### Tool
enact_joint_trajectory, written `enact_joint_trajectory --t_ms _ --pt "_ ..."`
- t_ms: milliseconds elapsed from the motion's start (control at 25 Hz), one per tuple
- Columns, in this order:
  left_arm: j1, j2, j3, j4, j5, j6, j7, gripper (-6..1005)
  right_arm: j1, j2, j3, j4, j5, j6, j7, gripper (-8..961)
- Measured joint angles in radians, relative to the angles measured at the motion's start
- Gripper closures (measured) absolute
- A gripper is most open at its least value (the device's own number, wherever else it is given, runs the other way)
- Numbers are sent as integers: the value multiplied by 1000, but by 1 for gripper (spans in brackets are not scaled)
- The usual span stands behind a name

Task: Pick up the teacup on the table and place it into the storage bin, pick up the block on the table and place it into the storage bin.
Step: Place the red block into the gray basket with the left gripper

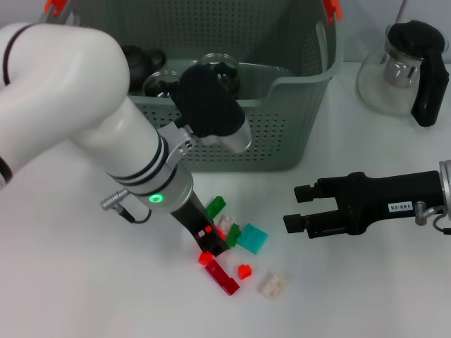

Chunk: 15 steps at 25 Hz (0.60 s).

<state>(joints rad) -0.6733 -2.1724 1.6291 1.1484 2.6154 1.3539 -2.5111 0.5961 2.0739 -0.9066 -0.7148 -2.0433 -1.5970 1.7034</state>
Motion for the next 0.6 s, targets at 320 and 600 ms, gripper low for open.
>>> enact_joint_trajectory --t_ms 320,600 --pt "3 8 -135 116 27 146 25 528 -1 -3 2 0 0 -3 -1 130" --pt "14 12 -312 272 26 339 84 528 -1 -3 3 -3 0 -6 0 130"
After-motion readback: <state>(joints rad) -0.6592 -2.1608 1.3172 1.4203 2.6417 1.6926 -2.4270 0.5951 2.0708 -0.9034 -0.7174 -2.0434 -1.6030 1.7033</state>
